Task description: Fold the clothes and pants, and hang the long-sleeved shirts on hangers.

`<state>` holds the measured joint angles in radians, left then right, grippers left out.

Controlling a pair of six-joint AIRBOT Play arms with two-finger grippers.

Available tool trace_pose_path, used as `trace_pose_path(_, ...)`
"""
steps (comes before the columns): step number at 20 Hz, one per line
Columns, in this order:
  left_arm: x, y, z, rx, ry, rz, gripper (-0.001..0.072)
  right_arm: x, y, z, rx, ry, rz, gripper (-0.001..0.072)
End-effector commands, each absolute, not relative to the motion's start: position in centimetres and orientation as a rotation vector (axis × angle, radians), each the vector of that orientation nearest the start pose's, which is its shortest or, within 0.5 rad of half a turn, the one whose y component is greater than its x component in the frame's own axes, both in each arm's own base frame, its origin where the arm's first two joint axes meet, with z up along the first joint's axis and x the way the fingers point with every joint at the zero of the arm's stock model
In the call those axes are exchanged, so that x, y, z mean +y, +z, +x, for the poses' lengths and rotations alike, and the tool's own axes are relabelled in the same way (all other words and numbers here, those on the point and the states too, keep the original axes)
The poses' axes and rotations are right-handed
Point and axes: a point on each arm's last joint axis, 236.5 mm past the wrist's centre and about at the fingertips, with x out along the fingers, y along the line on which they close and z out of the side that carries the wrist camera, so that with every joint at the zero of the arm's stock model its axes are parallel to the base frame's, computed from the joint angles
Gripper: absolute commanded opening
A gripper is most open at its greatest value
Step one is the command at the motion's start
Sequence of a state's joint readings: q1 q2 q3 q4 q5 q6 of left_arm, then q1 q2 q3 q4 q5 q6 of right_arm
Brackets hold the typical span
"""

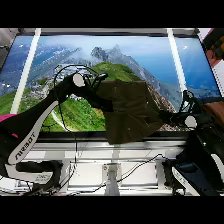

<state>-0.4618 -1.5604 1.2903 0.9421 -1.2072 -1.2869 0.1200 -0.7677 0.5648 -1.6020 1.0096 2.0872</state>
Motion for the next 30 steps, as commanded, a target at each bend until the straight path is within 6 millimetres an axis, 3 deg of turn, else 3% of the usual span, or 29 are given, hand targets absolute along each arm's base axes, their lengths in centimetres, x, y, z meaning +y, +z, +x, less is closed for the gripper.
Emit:
trace_pose_path(1,-29.7,-2.7,31.3,1.457,-0.874,-0.072,0.0644,0.4,-4.1,23.5,1.275,-0.308,0.274,0.0136)
trace_pose_path(3,-29.0,-2.6,31.5,1.465,-0.864,-0.084,0.0644,0.3,-4.0,23.7,1.279,-0.238,0.178,0.0401)
trace_pose_path(4,-28.6,-2.6,31.5,1.478,-0.860,-0.089,0.0643,0.1,-3.9,24.0,1.267,-0.209,0.130,0.0478)
trace_pose_path(5,-28.1,-2.6,31.4,1.494,-0.859,-0.094,0.0643,0.1,-3.8,24.5,1.250,-0.187,0.102,0.0498)
trace_pose_path(7,-27.3,-2.5,31.2,1.519,-0.854,-0.103,0.0643,0.4,-2.9,26.1,1.186,-0.161,0.099,0.0498)
trace_pose_path(12,-25.7,-2.5,32.2,1.525,-0.822,-0.139,0.0641,1.2,0.5,32.9,0.999,-0.127,0.194,0.0494)
trace_pose_path(15,-25.3,-1.7,32.8,1.503,-0.815,-0.177,0.0639,1.6,-0.6,36.4,1.060,-0.056,0.305,0.0493)
trace_pose_path(17,-24.9,-1.3,33.1,1.492,-0.809,-0.193,0.0640,3.7,-2.0,37.7,1.163,0.103,0.389,0.0486)
trace_pose_path(20,-24.6,-1.3,33.4,1.488,-0.801,-0.201,0.0640,7.4,-3.5,37.8,1.317,0.407,0.456,0.0483)
trace_pose_path(24,-24.6,-1.3,33.4,1.488,-0.801,-0.201,0.0639,6.8,-7.1,39.0,1.404,0.444,0.411,0.0483)
trace_pose_path(30,-24.6,-1.3,33.4,1.488,-0.801,-0.201,0.0639,6.5,-11.2,36.8,1.546,0.491,0.379,0.0456)
